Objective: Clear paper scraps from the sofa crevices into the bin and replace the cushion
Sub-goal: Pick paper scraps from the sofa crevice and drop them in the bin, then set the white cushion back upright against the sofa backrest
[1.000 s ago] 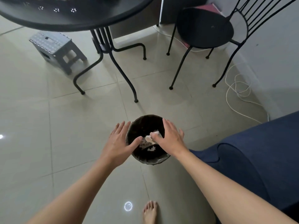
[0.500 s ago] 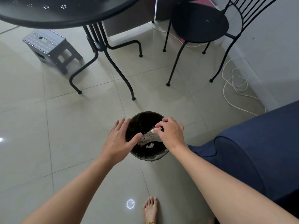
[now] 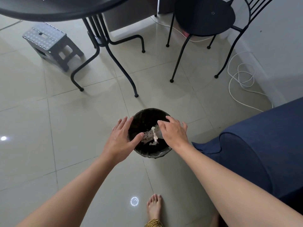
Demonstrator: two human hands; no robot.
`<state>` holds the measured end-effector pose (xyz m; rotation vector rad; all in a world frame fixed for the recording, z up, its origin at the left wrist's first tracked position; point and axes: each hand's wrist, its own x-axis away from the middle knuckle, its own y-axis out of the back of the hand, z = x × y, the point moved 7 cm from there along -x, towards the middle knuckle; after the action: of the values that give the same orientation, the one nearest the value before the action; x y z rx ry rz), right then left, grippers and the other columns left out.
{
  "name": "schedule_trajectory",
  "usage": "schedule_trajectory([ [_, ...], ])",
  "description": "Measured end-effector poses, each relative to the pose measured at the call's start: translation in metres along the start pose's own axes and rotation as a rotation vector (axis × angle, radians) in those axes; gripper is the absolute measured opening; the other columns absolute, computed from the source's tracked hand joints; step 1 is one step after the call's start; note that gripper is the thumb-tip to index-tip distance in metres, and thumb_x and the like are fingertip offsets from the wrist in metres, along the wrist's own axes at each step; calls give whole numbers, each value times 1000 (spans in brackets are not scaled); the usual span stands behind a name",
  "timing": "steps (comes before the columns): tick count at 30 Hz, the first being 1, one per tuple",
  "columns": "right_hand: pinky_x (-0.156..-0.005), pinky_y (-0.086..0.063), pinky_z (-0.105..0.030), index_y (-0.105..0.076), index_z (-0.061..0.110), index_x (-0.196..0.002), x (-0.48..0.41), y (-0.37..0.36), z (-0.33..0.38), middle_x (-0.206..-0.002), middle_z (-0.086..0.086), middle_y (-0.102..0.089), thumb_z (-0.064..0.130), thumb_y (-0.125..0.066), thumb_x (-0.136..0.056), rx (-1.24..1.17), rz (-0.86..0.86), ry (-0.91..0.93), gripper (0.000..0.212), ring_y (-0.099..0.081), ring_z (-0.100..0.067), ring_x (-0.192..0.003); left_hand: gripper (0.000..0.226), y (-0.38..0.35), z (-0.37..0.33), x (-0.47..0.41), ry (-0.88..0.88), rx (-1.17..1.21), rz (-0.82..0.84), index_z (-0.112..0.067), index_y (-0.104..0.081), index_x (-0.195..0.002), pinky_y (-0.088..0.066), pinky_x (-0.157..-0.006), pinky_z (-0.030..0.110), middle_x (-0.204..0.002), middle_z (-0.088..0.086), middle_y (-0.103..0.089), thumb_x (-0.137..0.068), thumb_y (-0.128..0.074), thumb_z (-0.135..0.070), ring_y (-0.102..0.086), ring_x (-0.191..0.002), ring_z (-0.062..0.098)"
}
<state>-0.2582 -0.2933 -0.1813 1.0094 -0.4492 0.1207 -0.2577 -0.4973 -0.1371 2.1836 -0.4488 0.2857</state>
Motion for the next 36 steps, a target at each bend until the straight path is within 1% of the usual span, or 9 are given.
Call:
schedule_trajectory([
  [3,-119,-12,-56,-64,31,-135,-1,1,-2,-158,-6,-44,38,-36,-108,24,-5,12,40,-37,-25,-145,77,0,2,2,5,0,1,-32,-20,-157,-8,-120,33,-165,-4,-16,-93,-51,-60,-1,-151,8],
  [6,-119,-18,-53,-57,30,-143,-3,6,-6,-156,-4,-47,39,-47,-105,35,-8,25,40,-42,-24,-142,75,0,3,3,5,3,3,-33,-20,-156,-7,-119,32,-165,-4,-16,-93,-52,-59,-1,-151,8],
  [10,-119,-22,-53,-53,29,-146,-4,25,-14,-155,-6,-48,50,-44,-104,68,-37,13,48,-41,-24,-144,79,-1,-5,0,4,-16,18,-30,-21,-157,-8,-121,35,-165,-2,-15,-92,-50,-63,-1,-151,9],
  [14,-123,-11,-57,-35,32,-156,3,68,-23,-165,-10,-32,64,-33,-101,106,-76,27,64,-22,-25,-155,85,-5,-39,-12,-30,-40,55,-30,-19,-158,-7,-122,39,-166,-2,-11,-89,-47,-72,2,-151,12],
  [18,-124,0,-57,-16,35,-162,20,129,-56,-171,-12,-9,75,-29,-95,99,-132,-36,79,-2,-26,-158,89,-15,-109,-30,-133,-96,82,-30,-15,-158,-6,-120,41,-166,1,-9,-87,-43,-76,2,-152,17],
  [22,-124,2,-58,-11,34,-163,55,195,-112,-171,-15,-4,79,-26,-92,103,-232,-129,85,1,-29,-158,95,-46,-199,-36,-281,-145,147,-30,-11,-158,-4,-119,40,-166,1,-5,-84,-39,-82,3,-152,16],
  [28,-124,2,-59,-7,34,-162,154,262,-234,-171,-13,0,79,-27,-92,61,-360,-326,86,5,-28,-158,93,-133,-342,-3,-499,-156,274,-28,-13,-159,-7,-122,43,-166,3,-7,-86,-44,-76,2,-152,19],
  [31,-124,0,-59,-8,36,-162,220,278,-311,-171,-13,-3,81,-28,-90,30,-424,-480,87,2,-28,-158,93,-187,-403,26,-599,-197,328,-28,-14,-158,-8,-122,42,-166,1,-9,-85,-45,-76,1,-152,18],
  [36,-125,-1,-57,-7,38,-162,342,271,-433,-172,-10,-2,83,-30,-88,-81,-463,-763,89,3,-27,-158,90,-283,-481,94,-750,-284,435,-32,-12,-158,-11,-122,47,-167,-4,-6,-87,-45,-75,5,-151,13],
])
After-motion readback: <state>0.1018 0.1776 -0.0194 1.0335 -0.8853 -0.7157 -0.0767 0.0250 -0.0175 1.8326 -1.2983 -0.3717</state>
